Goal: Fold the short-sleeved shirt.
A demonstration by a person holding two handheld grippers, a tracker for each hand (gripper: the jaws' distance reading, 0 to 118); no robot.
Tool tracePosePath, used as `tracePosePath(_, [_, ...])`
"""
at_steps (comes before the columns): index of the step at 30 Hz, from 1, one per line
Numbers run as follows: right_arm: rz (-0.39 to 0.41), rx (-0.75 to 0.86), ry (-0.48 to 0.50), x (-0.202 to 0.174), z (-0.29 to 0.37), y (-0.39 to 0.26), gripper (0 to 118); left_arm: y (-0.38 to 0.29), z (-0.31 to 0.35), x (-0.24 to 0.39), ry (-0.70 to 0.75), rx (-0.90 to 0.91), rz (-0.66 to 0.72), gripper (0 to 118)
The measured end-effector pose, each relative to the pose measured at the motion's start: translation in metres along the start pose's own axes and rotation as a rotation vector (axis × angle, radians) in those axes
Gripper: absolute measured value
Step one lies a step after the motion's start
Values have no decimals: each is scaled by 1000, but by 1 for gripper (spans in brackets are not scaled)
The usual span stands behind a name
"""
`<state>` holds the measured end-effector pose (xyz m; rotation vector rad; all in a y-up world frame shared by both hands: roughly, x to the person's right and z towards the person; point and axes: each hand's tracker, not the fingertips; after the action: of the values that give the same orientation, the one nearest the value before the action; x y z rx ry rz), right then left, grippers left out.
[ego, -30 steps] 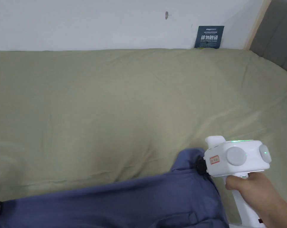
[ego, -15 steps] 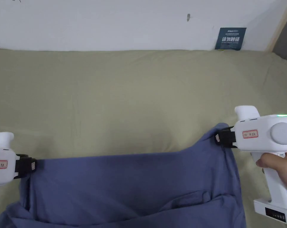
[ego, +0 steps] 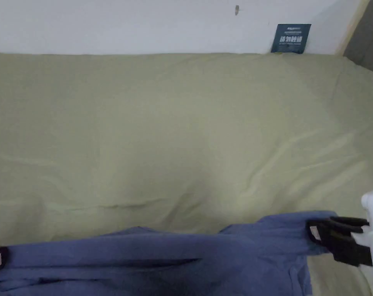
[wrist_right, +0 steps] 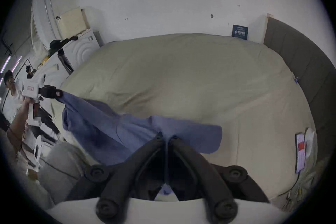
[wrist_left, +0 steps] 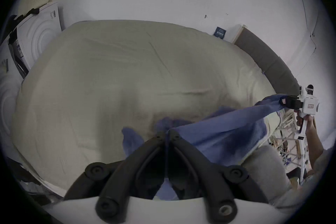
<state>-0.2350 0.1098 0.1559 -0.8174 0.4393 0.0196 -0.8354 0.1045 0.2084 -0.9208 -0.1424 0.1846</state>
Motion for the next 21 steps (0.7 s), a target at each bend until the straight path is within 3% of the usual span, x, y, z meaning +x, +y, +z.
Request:
tracePosePath(6, [-12, -105, 2, -4, -14, -67, 2, -55, -13, -7, 14, -110, 24, 0])
tracePosePath(17, [-11, -205, -49, -8, -51, -107, 6, -100, -38, -16, 28, -144, 104, 1])
tracePosePath(18, [-9, -207, -46, -9, -51, -107, 12, -101, -38, -15, 32, -134, 109, 4])
tracePosePath(19, [-7, -205, -49, -11, -51, -107, 41, -101, -37, -14, 39, -123, 111, 23])
tracePosePath(20, [-7, -204, -56, -12, -51, -105, 62, -101, -36, -12, 52, -105, 112, 47])
tracePosePath(21, [-8, -208, -64, -14, -50, -103, 72, -99, -32, -11, 74, -75, 120, 61])
